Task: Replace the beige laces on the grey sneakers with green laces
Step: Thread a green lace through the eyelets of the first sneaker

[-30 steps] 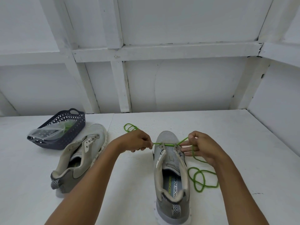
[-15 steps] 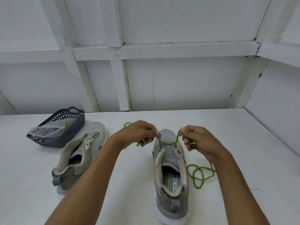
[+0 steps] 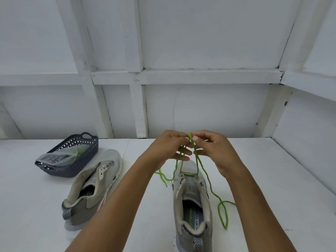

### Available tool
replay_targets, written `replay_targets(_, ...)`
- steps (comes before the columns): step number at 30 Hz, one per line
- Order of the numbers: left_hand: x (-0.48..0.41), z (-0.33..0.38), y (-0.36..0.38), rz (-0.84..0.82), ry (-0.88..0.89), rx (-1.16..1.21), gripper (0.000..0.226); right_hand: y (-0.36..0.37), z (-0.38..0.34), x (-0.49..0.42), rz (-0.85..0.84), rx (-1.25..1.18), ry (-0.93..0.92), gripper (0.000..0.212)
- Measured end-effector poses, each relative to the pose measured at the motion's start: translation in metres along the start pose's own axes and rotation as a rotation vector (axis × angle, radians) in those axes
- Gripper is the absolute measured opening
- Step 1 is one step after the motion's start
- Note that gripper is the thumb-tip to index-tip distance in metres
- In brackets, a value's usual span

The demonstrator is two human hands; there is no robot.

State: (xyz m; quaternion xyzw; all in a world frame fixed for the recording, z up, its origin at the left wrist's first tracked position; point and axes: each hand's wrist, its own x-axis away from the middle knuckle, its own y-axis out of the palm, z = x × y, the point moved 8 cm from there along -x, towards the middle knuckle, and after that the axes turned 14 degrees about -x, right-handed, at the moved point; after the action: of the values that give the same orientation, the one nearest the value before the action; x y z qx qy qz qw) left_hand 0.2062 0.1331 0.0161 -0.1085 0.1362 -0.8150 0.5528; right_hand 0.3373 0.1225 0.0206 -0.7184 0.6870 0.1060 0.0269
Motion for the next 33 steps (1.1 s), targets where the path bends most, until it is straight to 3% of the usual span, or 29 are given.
replay_targets(4, 0.005, 0.001, 0.002, -0.016, 0.009, -0.040, 0.028, -0.003, -0.007, -0.002, 0.038, 0.051, -0.068, 0.012)
replay_targets(7, 0.009, 0.001, 0.005, -0.032, 0.025, 0.066, 0.026, -0.007, -0.006, -0.004, 0.070, 0.085, -0.099, 0.002)
replay_targets(14, 0.006, -0.005, 0.001, 0.075, 0.001, 0.127, 0.019, -0.021, 0.011, -0.009, 0.103, 0.113, -0.064, 0.007)
replay_targets(19, 0.008, -0.002, 0.004, 0.048, 0.009, 0.052, 0.012, -0.011, 0.031, -0.009, -0.133, 0.298, 0.012, 0.039)
replay_targets(24, 0.012, 0.002, 0.005, 0.000, -0.026, -0.020, 0.013, -0.003, 0.032, -0.016, -0.175, 0.289, -0.011, 0.021)
replay_targets(26, 0.014, 0.002, 0.005, -0.019, -0.041, -0.030, 0.015, -0.004, 0.030, -0.020, -0.154, 0.301, -0.044, 0.020)
replay_targets(29, 0.016, 0.001, 0.002, -0.033, -0.062, -0.029, 0.014, 0.006, 0.029, -0.022, -0.272, 0.327, -0.034, 0.035)
replay_targets(33, 0.017, 0.001, -0.001, -0.049, -0.097, 0.019, 0.016, 0.008, 0.029, -0.034, -0.259, 0.278, -0.024, 0.020)
